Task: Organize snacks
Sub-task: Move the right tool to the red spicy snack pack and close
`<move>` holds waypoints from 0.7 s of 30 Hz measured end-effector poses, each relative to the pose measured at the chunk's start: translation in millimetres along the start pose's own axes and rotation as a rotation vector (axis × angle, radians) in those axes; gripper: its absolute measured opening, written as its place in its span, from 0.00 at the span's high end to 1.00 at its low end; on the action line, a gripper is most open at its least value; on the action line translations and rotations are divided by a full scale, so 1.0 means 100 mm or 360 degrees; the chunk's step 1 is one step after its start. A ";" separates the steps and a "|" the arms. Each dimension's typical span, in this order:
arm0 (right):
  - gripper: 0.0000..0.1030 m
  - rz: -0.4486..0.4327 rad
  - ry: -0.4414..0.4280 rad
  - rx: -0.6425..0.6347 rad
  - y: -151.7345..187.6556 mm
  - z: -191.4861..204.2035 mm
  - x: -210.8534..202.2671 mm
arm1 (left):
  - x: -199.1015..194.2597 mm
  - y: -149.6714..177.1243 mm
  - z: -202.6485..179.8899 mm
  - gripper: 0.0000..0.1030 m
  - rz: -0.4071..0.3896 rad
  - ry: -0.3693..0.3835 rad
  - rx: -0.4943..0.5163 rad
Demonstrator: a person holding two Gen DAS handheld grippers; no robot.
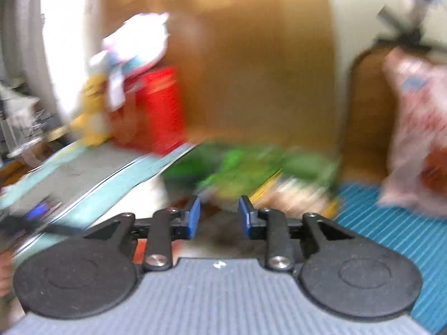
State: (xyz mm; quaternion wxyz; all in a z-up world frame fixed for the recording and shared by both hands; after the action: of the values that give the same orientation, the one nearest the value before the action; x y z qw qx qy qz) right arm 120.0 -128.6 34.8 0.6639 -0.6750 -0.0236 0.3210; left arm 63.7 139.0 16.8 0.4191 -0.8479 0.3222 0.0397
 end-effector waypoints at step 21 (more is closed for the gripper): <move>0.84 0.0186 -0.0260 0.1024 0.93 0.08 -0.08 | 0.38 0.40 0.05 0.53 0.0252 0.0004 -0.0134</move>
State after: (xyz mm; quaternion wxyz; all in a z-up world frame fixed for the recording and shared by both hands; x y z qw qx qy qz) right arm 73.3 -136.6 -45.6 0.8193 -0.4031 0.0645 0.4026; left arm 72.0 105.8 -26.6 0.3782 -0.8368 0.3867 0.0853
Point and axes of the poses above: each gripper's, at about its wrist camera, not at the fingertips, and x roughly the way its jaws point, z to its left, y to its underside, the point moved 3 cm from there along x, roughly the way its jaws point, and after that the axes turned 8 degrees about -z, right-handed, at the moved point
